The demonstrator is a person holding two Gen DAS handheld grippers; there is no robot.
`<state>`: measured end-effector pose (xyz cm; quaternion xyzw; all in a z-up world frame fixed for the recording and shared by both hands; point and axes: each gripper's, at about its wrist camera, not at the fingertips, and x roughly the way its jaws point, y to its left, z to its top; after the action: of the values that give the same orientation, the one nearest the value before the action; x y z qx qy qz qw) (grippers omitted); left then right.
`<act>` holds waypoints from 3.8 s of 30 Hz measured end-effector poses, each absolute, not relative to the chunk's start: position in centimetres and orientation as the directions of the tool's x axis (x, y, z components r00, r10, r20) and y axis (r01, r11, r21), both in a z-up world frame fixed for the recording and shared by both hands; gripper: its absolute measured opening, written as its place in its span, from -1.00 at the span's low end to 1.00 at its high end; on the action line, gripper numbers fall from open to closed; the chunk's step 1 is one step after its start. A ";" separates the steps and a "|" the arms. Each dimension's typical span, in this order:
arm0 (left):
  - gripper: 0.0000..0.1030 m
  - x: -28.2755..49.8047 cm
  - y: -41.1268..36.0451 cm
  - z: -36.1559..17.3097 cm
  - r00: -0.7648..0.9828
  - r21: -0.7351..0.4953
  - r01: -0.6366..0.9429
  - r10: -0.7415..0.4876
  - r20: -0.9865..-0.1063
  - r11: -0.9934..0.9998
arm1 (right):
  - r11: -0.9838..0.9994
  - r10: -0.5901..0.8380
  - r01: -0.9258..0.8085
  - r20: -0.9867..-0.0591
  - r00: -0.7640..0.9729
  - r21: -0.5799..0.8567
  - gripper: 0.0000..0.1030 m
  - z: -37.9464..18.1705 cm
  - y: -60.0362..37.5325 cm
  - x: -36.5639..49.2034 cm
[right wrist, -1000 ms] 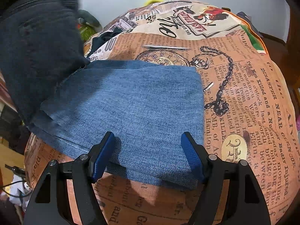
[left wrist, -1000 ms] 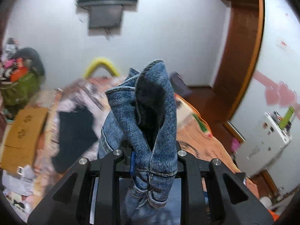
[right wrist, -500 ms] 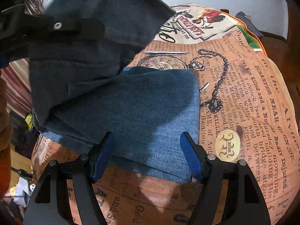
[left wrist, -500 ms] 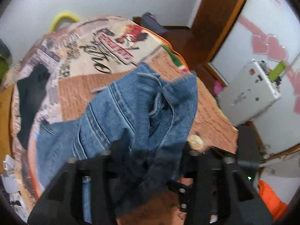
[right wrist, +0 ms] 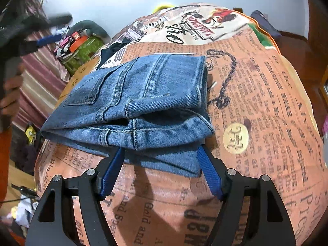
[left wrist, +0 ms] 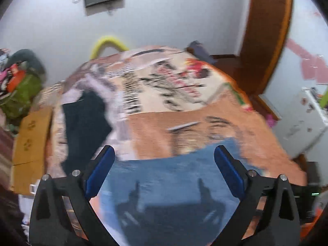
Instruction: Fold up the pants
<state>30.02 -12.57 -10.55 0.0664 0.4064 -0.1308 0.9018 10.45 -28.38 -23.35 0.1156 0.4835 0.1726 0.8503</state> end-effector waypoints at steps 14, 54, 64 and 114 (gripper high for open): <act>0.93 40.2 -7.2 -26.2 0.410 0.293 0.267 0.167 -0.897 0.918 | 0.926 0.377 -0.157 -0.812 0.446 0.343 0.50 -23.6 -27.7 10.6; 0.74 26.9 -7.6 -15.9 0.586 0.033 0.224 -0.108 -0.803 0.974 | 0.921 0.389 -0.255 -0.746 0.539 0.296 0.49 -19.7 -27.7 16.0; 0.29 36.9 -11.2 -20.0 0.430 -0.073 0.288 -0.197 -0.881 0.955 | 0.907 0.416 -0.273 -0.777 0.472 0.319 0.06 -22.8 -25.2 26.0; 0.36 18.4 -6.7 -21.2 0.494 0.077 0.329 -0.102 -0.864 0.941 | 0.903 0.412 -0.298 -0.822 0.392 0.311 0.26 -24.2 -26.9 10.7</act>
<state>18.39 -6.69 -21.16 0.1168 0.4872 -0.1258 0.8563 10.74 -26.87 -24.16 0.0563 0.5085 0.2132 0.8323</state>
